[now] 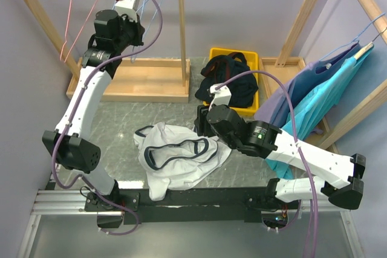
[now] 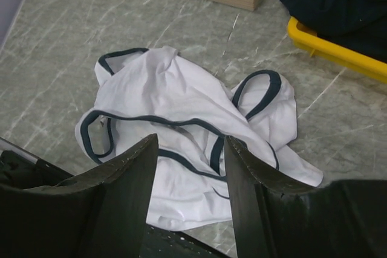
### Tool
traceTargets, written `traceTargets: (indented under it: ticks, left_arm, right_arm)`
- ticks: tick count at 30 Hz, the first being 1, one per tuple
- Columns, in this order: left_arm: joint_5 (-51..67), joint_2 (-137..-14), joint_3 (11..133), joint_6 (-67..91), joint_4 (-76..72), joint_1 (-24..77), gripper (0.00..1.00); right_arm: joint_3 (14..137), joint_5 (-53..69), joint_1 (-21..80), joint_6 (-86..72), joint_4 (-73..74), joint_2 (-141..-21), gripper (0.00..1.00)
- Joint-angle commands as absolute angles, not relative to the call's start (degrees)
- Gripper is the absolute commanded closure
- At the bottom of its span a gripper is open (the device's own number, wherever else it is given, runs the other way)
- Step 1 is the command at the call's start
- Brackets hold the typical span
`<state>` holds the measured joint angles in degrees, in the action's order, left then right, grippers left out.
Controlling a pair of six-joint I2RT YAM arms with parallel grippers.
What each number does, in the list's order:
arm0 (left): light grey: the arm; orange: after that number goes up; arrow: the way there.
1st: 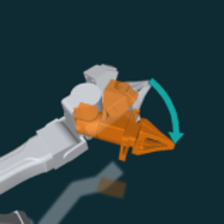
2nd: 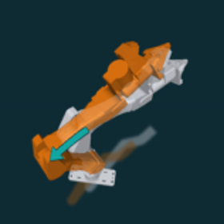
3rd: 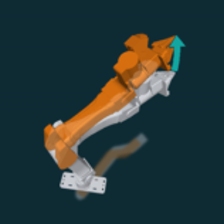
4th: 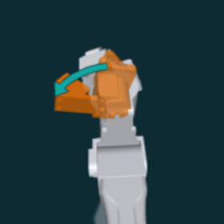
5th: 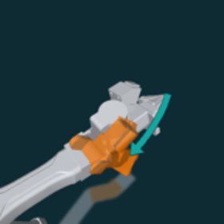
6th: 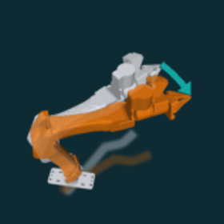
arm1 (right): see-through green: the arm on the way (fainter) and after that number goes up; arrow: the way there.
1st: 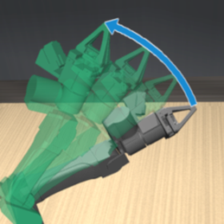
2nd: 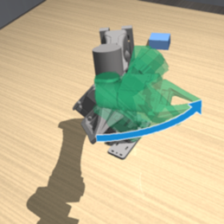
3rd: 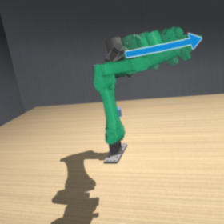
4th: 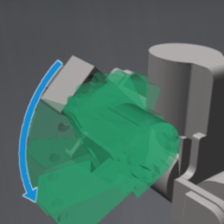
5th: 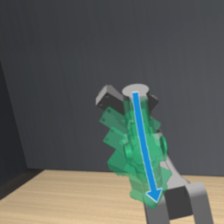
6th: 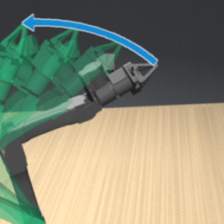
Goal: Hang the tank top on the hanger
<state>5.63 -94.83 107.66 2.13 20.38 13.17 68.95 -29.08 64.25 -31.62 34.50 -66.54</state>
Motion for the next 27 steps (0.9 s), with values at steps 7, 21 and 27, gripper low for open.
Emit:
traceTargets:
  ticks: [7,21,27]
  left_arm:
    - [6.06,-87.02,106.53,3.25,15.65,13.53,0.99]
    - [8.09,-70.5,87.12,5.62,20.3,16.43,0.99]
    - [4.49,-57.59,72.71,5.0,28.64,24.41,0.99]
  right_arm:
    - [70.31,-33.57,64.25,-29.53,31.81,-65.21,0.41]
    - [67.06,-32.96,64.25,-29.62,34.18,-65.21,0.38]
    - [61.28,-32.52,63.99,-30.93,33.14,-64.25,0.38]
